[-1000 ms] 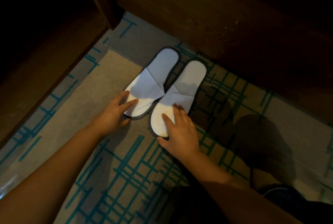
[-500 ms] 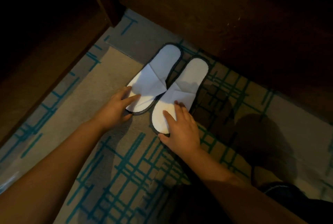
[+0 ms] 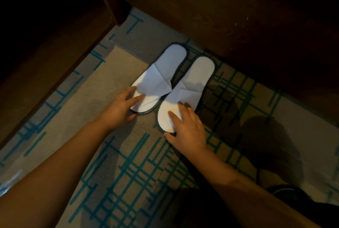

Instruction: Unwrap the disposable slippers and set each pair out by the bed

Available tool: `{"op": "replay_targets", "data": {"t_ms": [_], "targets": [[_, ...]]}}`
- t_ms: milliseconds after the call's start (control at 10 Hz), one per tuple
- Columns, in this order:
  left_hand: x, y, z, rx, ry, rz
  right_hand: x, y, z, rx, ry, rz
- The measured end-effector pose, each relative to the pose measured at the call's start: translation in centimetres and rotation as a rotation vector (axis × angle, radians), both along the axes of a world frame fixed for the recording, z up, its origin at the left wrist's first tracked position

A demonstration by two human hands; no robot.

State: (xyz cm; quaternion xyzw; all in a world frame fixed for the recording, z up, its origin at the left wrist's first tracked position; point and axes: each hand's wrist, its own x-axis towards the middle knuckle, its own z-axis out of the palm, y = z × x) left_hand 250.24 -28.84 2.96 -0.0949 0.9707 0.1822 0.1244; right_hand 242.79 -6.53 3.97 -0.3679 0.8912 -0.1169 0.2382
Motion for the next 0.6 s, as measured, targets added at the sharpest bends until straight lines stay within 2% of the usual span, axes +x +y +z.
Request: {"op": "replay_targets", "data": {"t_ms": [200,300,400,500,600], "targets": [[0.7,0.5,0.8,0.020,-0.026,0.059,0.0,0.0,0.4,0.033,0.001,0.011],[1.1,0.6,1.2,0.013,0.017,0.122,0.0,-0.2,0.3,0.003,0.093,0.029],[-0.2,1.6,2.2,0.053,0.075,0.297,-1.8,-0.6,0.3,-0.021,0.221,0.002],[4.4,2.9,3.1,0.051,-0.011,0.486,-0.6,-1.5,2.0,-0.111,0.296,0.123],[9.7,5.3,2.2,0.045,-0.136,0.535,1.8,-1.4,2.9,-0.020,0.242,0.245]]}}
